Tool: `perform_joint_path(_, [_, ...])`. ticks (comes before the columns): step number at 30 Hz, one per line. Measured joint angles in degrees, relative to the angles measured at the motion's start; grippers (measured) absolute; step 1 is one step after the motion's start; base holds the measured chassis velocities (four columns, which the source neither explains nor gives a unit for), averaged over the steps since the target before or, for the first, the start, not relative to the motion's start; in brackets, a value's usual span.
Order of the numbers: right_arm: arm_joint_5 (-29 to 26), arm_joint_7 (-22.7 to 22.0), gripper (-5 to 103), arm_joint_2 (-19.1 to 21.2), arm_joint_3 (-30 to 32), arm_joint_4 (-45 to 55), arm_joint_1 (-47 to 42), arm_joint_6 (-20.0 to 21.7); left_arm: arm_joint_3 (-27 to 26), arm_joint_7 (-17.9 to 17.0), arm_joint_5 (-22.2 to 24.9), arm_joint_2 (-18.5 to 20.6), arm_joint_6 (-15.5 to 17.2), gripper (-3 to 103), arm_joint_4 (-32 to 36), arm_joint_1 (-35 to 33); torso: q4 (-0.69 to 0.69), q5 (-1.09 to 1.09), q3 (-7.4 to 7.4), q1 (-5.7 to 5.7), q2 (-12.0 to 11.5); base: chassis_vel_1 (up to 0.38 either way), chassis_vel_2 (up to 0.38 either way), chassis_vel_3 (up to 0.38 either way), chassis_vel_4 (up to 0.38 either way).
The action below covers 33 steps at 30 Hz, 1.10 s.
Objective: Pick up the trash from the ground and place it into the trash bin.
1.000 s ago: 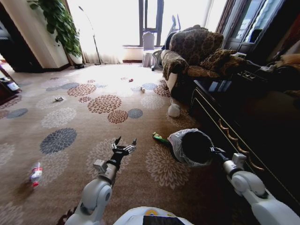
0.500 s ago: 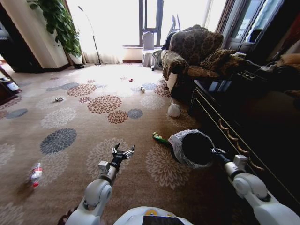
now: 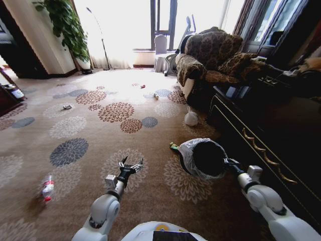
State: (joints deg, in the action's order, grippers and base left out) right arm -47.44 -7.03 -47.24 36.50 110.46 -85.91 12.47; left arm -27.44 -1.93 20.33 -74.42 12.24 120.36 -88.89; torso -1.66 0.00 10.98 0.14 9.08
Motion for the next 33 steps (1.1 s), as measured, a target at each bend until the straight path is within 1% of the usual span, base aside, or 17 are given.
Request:
perform_joint_path(4, [-0.07,0.0,2,-0.07,0.0,0.0,-0.08,0.0,-0.03,-0.02,0.1,-0.03,0.11,100,0.17,-0.22,0.01,-0.02,-0.01,0.0,0.0,0.324,0.325,-0.313,-0.316])
perform_joint_path(6, [-0.21,0.01,2,-0.08,0.01,0.07,-0.22,0.0,0.03,-0.03,0.1,-0.09,0.15,100,0.26,-0.25,-0.01,0.0,0.0,0.0,0.0,0.346,0.339,-0.359,-0.343])
perform_joint_path(7, [-0.27,0.01,2,-0.1,0.03,0.11,-0.32,0.0,0.08,-0.03,0.11,-0.17,0.17,100,0.31,-0.19,0.02,0.02,-0.01,0.0,0.0,0.371,0.357,-0.373,-0.361])
perform_joint_path(8, [-0.27,0.01,2,-0.1,0.03,0.11,-0.32,0.0,0.08,-0.03,0.11,-0.17,0.17,100,0.31,-0.19,0.02,0.02,-0.01,0.0,0.0,0.371,0.357,-0.373,-0.361])
perform_joint_path(11, [-0.29,0.02,2,-0.15,0.03,0.25,-0.4,0.0,0.09,-0.07,0.41,-0.19,0.27,100,0.38,-0.17,0.01,-0.04,0.0,0.01,0.0,0.357,0.358,-0.36,-0.362])
perform_joint_path(12, [-0.29,-0.06,2,-0.25,-0.11,0.33,-0.42,0.0,0.09,-0.13,0.61,-0.17,0.32,100,0.47,-0.2,0.0,0.01,0.0,0.01,0.0,0.383,0.38,-0.358,-0.374])
perform_joint_path(15, [-0.24,-0.08,2,-0.48,-0.44,0.47,-0.42,0.06,0.03,-0.35,0.71,-0.19,0.49,100,0.58,-0.29,0.0,0.02,0.0,0.01,0.0,0.36,0.374,-0.356,-0.374])
perform_joint_path(16, [-0.15,-0.1,2,-0.64,-0.63,0.49,-0.41,0.06,-0.06,-0.58,0.79,-0.26,0.79,100,0.62,-0.38,0.01,-0.01,0.0,0.01,0.0,0.347,0.334,-0.356,-0.34])
perform_joint_path(17, [0.02,-0.11,2,-0.9,-0.88,0.58,-0.39,0.04,-0.19,-1.06,1.09,-0.43,1.52,100,0.84,-0.52,0.0,-0.08,0.0,0.01,0.0,0.347,0.333,-0.351,-0.34])
perform_joint_path(18, [0.19,-0.16,2,-1.13,-1.03,0.65,-0.4,-0.1,-0.29,-1.53,1.36,-0.52,2.17,100,1.07,-0.6,0.01,0.0,0.0,0.01,0.0,0.351,0.333,-0.351,-0.348])
perform_joint_path(20, [0.36,-0.16,2,-1.34,-1.08,0.82,-0.49,-0.28,-0.4,-1.93,1.54,-0.57,2.77,100,1.29,-0.67,0.01,0.05,0.0,0.0,0.0,0.348,0.352,-0.352,-0.355])
perform_joint_path(22, [0.54,-0.17,2,-1.38,-1.06,1.39,-0.86,-0.5,-0.47,-2.25,1.56,-0.55,3.27,100,1.32,-0.77,0.0,0.02,0.0,0.01,0.0,0.346,0.294,-0.339,-0.361])
perform_joint_path(23, [0.65,-0.07,2,-1.11,-0.85,2.09,-1.56,-0.41,-0.56,-2.36,1.57,-0.52,3.47,100,1.33,-0.74,-0.01,-0.02,0.0,0.01,0.0,0.304,0.294,-0.311,-0.299])
perform_joint_path(27, [1.31,0.34,2,0.62,0.1,3.27,-4.05,0.6,-0.83,-2.61,1.56,-0.53,3.69,100,1.33,-0.6,0.0,-0.06,-0.01,0.01,0.0,0.251,0.243,-0.253,-0.219])
perform_joint_path(28, [1.83,0.55,2,1.29,0.11,3.49,-5.06,0.81,-0.88,-2.63,1.57,-0.54,3.71,100,1.33,-0.59,-0.02,-0.07,0.0,0.01,0.0,0.233,0.123,-0.124,-0.178])
perform_joint_path(31, [3.03,0.64,2,2.42,-0.3,3.93,-7.08,1.6,-0.91,-2.66,1.55,-0.54,3.71,100,1.18,-0.6,-0.01,-0.01,0.0,0.0,0.0,0.044,0.041,-0.015,-0.014])
perform_joint_path(33, [3.48,-0.08,2,4.56,-1.71,4.64,-9.46,3.37,-0.89,-2.7,1.33,-0.42,3.75,100,1.07,-0.67,0.02,0.06,0.0,0.0,0.0,-0.026,-0.017,0.021,0.022])
